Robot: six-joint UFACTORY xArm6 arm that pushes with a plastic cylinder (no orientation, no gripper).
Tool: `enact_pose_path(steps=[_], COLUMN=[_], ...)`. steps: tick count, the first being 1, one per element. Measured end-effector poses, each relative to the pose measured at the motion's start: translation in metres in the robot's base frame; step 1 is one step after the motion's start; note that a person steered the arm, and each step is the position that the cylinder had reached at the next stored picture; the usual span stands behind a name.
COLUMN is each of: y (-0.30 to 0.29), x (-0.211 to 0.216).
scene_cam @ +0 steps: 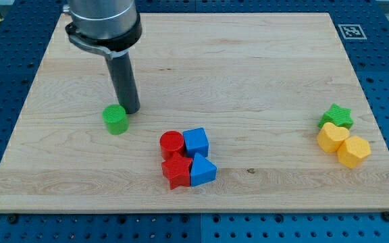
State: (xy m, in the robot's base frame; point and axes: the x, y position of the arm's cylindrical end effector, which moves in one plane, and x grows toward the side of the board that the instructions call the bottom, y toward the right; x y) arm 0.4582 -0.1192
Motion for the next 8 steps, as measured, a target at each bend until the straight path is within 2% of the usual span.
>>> enact_pose_path(steps=[7, 8], y=[-0.018, -0.043], x=[0.004, 0.005])
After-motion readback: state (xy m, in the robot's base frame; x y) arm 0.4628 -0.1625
